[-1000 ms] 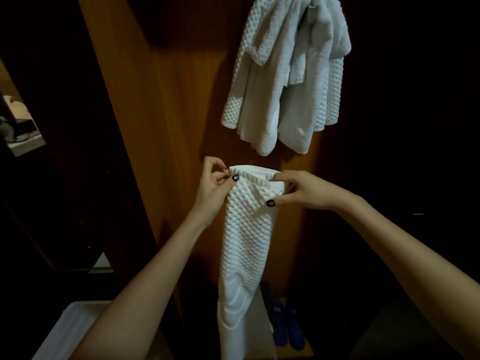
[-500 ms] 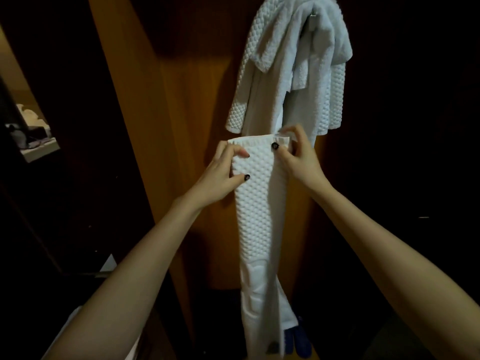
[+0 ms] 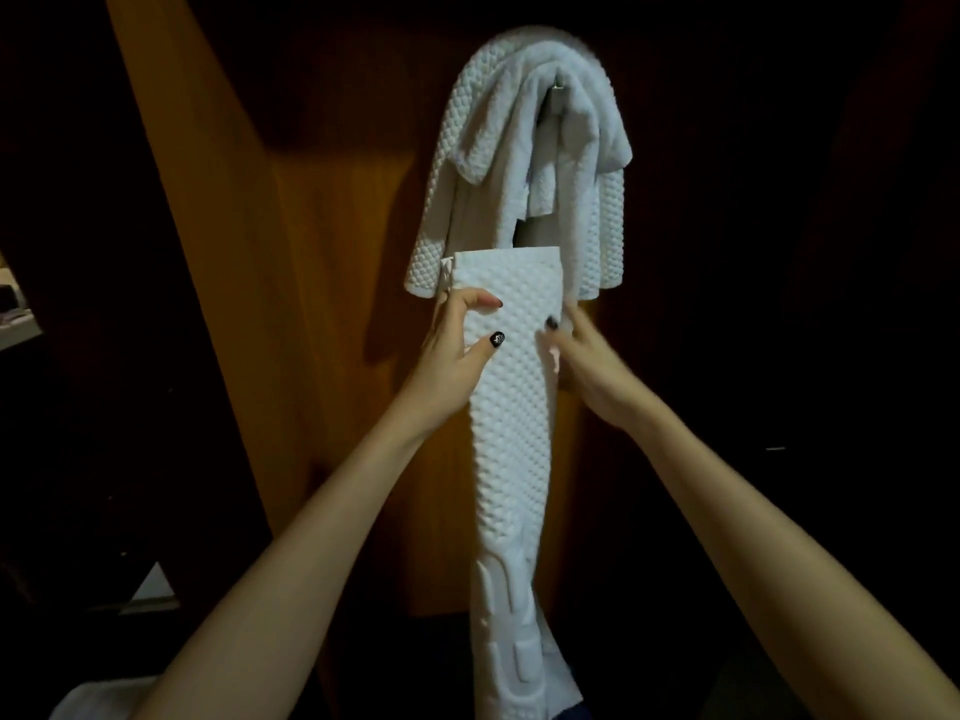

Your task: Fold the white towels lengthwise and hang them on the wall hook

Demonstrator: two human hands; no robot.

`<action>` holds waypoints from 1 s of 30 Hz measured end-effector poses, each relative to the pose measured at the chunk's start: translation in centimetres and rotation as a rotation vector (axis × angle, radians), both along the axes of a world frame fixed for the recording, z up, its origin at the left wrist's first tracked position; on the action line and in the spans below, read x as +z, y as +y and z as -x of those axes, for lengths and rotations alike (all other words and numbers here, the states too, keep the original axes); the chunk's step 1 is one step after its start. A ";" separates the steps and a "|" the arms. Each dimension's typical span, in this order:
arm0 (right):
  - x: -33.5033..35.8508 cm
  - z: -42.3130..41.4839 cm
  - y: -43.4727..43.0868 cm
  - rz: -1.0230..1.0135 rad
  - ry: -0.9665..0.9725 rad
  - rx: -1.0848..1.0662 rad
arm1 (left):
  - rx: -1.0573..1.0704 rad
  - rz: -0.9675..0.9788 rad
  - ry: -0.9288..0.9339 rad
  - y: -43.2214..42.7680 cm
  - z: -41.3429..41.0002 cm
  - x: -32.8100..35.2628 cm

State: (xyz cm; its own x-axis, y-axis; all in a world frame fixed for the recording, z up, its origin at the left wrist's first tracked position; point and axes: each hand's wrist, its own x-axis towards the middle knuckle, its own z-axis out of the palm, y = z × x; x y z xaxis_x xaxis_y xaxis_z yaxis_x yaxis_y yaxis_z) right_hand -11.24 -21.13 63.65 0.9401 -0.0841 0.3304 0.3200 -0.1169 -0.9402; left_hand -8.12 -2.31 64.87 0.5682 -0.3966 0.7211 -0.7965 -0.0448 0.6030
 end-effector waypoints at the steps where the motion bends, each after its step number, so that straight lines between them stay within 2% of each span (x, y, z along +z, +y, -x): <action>1: -1.5 0.3 0.1 0.022 0.038 0.062 | 0.018 0.011 0.008 -0.2 -0.2 0.3; 5: -6.0 1.4 1.0 -0.025 0.108 0.157 | 0.108 -0.033 0.006 -0.2 -1.8 1.4; 8: -5.7 1.7 1.6 -0.142 -0.005 0.137 | 0.132 -0.101 -0.035 0.5 -3.4 2.7; 10: -4.4 1.7 2.2 -0.177 -0.087 0.160 | 0.052 -0.084 -0.027 1.1 -4.6 4.1; 11: -3.6 1.8 2.5 -0.185 -0.114 0.164 | -0.029 -0.026 0.040 1.5 -5.0 4.6; 14: -0.6 2.0 2.7 -0.212 -0.162 0.143 | -0.287 0.225 0.435 2.2 -4.3 3.9; 16: 1.3 2.1 2.1 -0.239 -0.170 0.101 | -0.312 0.235 0.623 2.5 -3.4 1.2; 18: 3.0 2.2 1.4 -0.259 -0.174 0.059 | -0.365 0.194 0.702 2.2 -2.4 -1.8; 20: 4.1 2.4 0.9 -0.263 -0.177 0.029 | -0.399 0.178 0.676 1.4 -2.0 -3.3; 24: 4.4 2.5 0.5 -0.314 -0.197 -0.017 | -0.293 0.294 0.562 1.6 -1.4 -2.8; 26: 3.8 2.5 0.3 -0.340 -0.191 -0.061 | -0.272 0.256 0.523 1.6 -1.2 -3.1; 28: 3.1 2.6 0.2 -0.361 -0.169 -0.066 | -0.293 0.213 0.525 1.2 -0.7 -3.4; 30: 2.5 2.7 0.3 -0.363 -0.140 -0.076 | -0.296 0.254 0.541 0.7 -0.5 -4.1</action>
